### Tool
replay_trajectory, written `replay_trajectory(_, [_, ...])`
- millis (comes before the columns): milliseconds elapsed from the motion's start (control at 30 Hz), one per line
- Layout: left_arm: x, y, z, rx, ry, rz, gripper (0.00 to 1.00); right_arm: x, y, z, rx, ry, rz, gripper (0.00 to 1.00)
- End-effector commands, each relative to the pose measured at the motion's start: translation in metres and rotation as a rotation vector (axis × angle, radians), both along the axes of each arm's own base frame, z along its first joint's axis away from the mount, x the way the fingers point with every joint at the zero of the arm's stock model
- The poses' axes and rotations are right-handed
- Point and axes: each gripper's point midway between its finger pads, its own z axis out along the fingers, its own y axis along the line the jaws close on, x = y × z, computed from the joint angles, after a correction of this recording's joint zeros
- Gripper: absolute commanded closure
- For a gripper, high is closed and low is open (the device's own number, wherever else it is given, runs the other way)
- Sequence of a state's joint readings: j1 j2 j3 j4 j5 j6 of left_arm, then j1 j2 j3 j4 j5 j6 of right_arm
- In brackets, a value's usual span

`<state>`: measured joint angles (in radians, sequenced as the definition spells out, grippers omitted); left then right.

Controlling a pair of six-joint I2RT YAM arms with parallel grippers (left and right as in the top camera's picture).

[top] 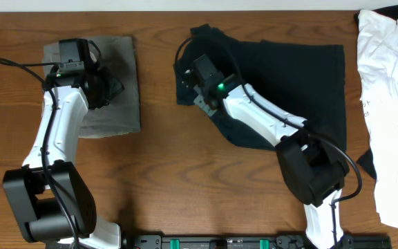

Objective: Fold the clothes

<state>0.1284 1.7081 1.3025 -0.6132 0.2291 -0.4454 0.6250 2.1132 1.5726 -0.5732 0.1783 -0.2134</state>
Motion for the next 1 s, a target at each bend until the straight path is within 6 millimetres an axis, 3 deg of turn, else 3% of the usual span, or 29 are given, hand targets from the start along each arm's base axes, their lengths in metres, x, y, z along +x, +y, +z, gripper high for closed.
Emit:
replay_trajectory(0, [0.0,0.001,0.005,0.009,-0.011,0.004,0.56,0.008,0.002,0.0,0.077,0.027,-0.01,0.73])
replay_trajectory(233, [0.001,-0.01,0.006,0.011,-0.025,-0.075,0.56,0.022,-0.009,-0.011,0.094,0.023,-0.066,0.61])
replay_trajectory(333, [0.003,-0.037,0.011,-0.017,-0.063,-0.233,0.56,0.031,-0.014,-0.011,0.119,0.004,-0.109,0.53])
replay_trajectory(567, [-0.004,-0.089,0.008,0.063,-0.074,-0.466,0.56,0.064,-0.036,0.013,0.271,-0.019,-0.269,0.51])
replay_trajectory(767, [-0.023,-0.111,-0.001,0.106,-0.001,-0.529,0.56,0.071,-0.081,0.007,0.251,0.018,-0.357,0.48])
replay_trajectory(900, [-0.049,-0.13,-0.009,0.111,0.081,-0.624,0.56,0.066,-0.119,-0.001,0.241,0.088,-0.49,0.47])
replay_trajectory(967, [-0.06,-0.146,-0.01,0.138,0.086,-0.738,0.56,0.059,-0.138,-0.007,0.23,0.137,-0.558,0.39])
